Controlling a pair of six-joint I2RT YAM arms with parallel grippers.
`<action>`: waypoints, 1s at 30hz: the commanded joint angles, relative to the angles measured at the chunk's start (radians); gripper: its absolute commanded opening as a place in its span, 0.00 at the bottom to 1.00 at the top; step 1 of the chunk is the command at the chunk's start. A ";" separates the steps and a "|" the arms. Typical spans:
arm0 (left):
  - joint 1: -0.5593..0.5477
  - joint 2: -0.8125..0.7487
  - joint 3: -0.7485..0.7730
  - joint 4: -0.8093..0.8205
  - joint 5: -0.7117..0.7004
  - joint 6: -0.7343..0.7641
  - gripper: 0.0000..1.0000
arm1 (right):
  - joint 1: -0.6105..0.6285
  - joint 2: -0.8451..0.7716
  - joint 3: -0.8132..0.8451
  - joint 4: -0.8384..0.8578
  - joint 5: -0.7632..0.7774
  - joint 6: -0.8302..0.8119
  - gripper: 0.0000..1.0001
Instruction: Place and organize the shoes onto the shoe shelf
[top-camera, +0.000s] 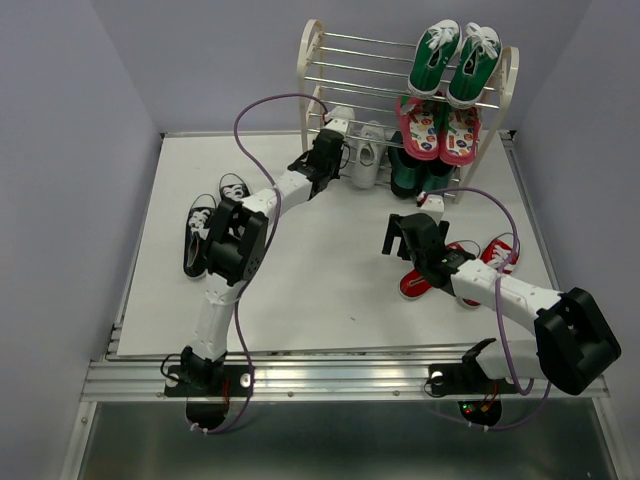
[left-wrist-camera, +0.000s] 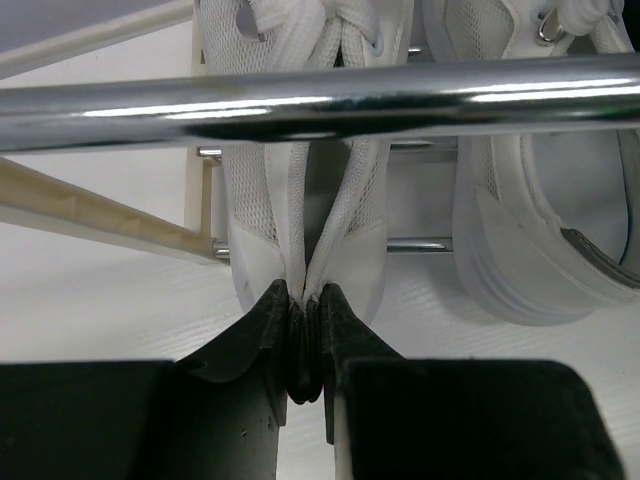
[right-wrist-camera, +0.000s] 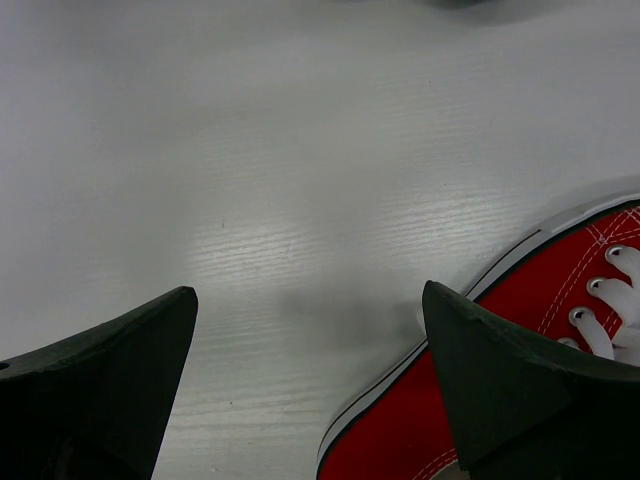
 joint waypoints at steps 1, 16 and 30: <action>0.020 -0.016 0.096 0.142 -0.003 0.008 0.00 | -0.003 -0.002 0.000 0.042 0.034 -0.006 1.00; 0.023 0.044 0.154 0.141 0.014 0.006 0.00 | -0.003 -0.002 -0.006 0.082 0.058 -0.006 1.00; 0.026 0.069 0.183 0.116 0.035 -0.026 0.16 | -0.003 0.001 -0.006 0.080 0.078 -0.005 1.00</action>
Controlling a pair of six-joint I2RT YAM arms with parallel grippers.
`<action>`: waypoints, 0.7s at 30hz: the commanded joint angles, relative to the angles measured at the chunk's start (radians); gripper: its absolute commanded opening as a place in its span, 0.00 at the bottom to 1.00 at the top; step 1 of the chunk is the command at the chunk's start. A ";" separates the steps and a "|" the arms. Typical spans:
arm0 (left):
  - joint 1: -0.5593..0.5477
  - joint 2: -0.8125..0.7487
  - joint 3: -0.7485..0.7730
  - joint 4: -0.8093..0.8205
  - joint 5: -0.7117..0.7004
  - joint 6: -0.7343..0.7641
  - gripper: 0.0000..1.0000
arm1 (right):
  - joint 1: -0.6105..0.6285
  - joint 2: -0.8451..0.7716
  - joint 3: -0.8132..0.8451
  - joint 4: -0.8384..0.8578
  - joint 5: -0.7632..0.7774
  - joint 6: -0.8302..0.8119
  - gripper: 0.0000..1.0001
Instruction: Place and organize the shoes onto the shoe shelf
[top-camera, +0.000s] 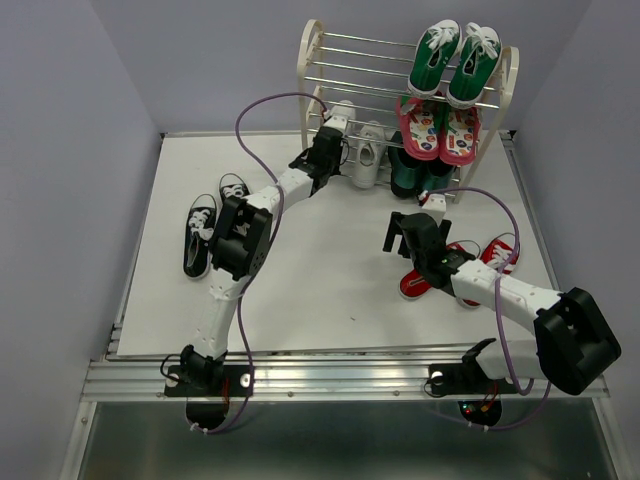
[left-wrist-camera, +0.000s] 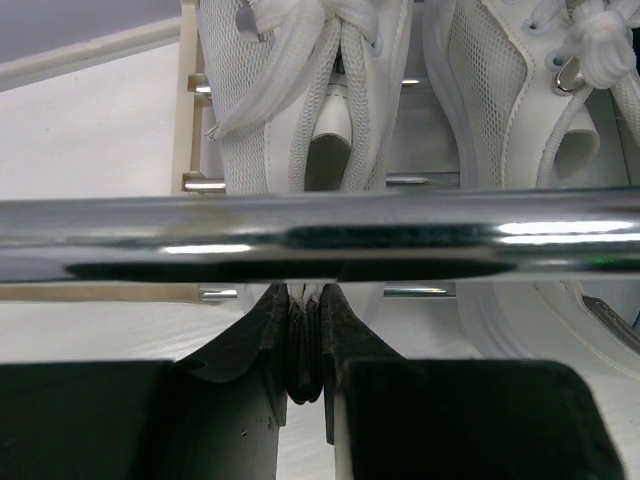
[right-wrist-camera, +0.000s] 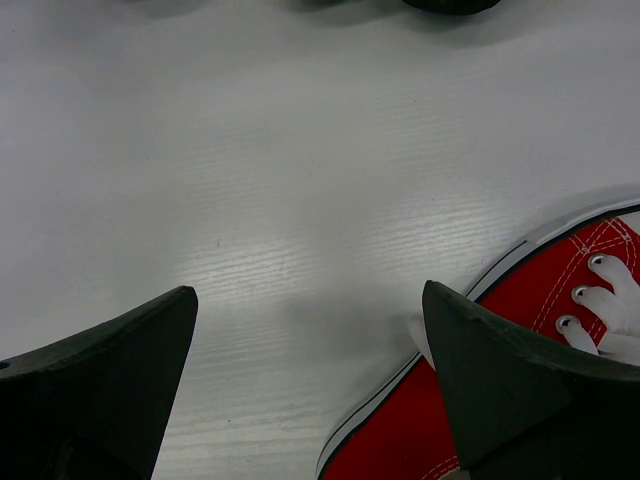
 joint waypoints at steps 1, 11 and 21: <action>0.007 -0.023 0.089 0.087 -0.005 -0.020 0.17 | -0.003 0.001 -0.001 0.048 0.043 -0.005 1.00; 0.006 -0.012 0.104 0.056 -0.019 -0.037 0.38 | -0.003 0.001 -0.004 0.047 0.056 -0.004 1.00; 0.006 -0.049 0.084 0.033 -0.016 -0.043 0.63 | -0.003 -0.014 0.000 0.047 0.047 -0.002 1.00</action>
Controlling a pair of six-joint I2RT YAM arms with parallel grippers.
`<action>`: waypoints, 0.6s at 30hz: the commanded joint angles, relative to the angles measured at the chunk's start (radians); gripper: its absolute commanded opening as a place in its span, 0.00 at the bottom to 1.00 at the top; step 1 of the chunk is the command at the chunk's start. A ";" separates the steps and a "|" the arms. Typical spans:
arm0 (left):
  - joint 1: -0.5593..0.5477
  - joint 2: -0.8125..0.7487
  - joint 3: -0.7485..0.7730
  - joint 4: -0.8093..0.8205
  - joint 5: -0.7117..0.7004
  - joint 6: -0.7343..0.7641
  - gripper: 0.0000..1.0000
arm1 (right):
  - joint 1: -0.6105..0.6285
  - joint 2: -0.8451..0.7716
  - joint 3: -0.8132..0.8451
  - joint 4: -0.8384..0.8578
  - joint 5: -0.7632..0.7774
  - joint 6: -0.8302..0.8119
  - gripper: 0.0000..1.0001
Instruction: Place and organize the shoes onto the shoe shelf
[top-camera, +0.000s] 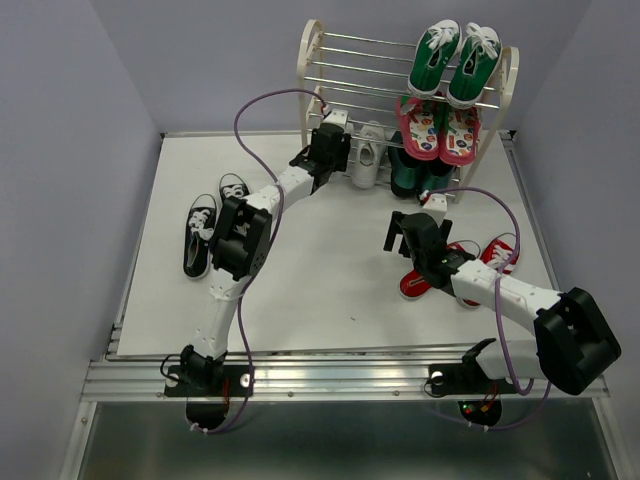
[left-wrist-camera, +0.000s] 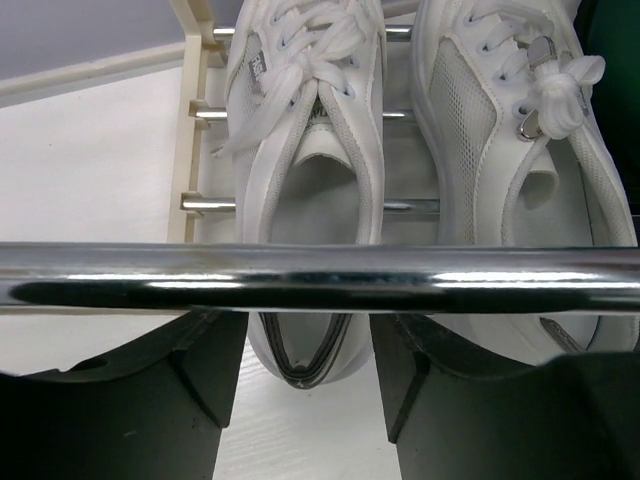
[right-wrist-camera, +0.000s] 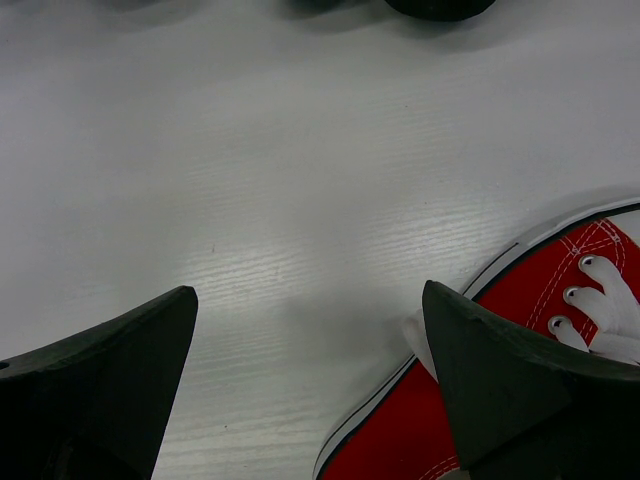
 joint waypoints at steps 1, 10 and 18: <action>0.004 -0.063 0.030 0.041 -0.009 -0.006 0.69 | -0.003 -0.022 0.003 0.037 0.023 0.000 1.00; -0.014 -0.210 -0.134 0.036 0.002 -0.034 0.99 | -0.003 -0.077 0.042 -0.133 0.018 0.071 1.00; -0.091 -0.503 -0.491 0.041 -0.012 -0.108 0.99 | -0.003 -0.147 0.126 -0.504 -0.006 0.278 1.00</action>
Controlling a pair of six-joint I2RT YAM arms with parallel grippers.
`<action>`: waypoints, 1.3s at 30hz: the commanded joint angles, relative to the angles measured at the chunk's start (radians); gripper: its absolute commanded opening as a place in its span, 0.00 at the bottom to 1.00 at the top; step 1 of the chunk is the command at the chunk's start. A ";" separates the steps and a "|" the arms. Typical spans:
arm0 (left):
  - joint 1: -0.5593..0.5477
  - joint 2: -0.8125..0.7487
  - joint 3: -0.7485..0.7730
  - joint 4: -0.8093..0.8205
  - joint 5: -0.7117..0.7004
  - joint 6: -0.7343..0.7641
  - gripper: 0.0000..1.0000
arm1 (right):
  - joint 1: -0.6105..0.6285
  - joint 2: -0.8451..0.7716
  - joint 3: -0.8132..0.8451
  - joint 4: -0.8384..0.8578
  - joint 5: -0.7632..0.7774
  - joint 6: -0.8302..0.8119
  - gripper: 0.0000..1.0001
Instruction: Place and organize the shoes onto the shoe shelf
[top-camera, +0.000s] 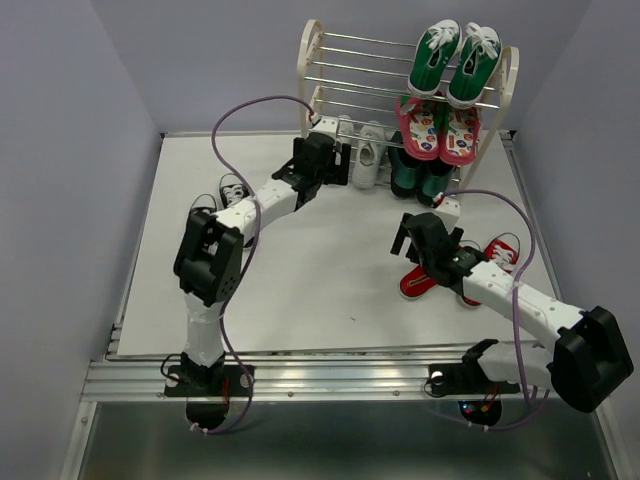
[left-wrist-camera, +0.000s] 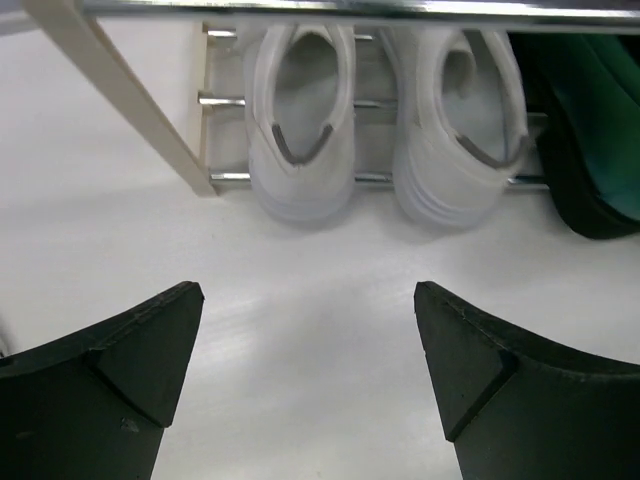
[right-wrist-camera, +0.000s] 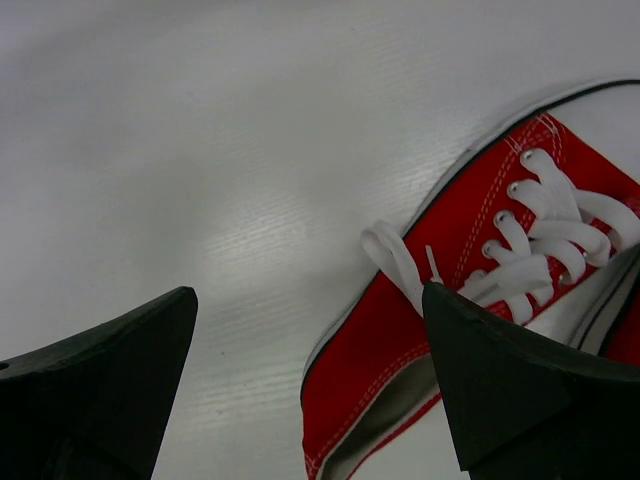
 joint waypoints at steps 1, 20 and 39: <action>-0.063 -0.223 -0.188 0.036 -0.021 -0.069 0.99 | -0.003 -0.058 0.079 -0.275 -0.004 0.152 1.00; -0.147 -0.915 -0.865 -0.054 -0.123 -0.343 0.99 | 0.006 0.014 0.092 -0.434 -0.190 0.345 1.00; -0.147 -0.985 -0.931 -0.050 -0.172 -0.363 0.99 | 0.016 0.106 0.020 -0.327 -0.147 0.388 0.61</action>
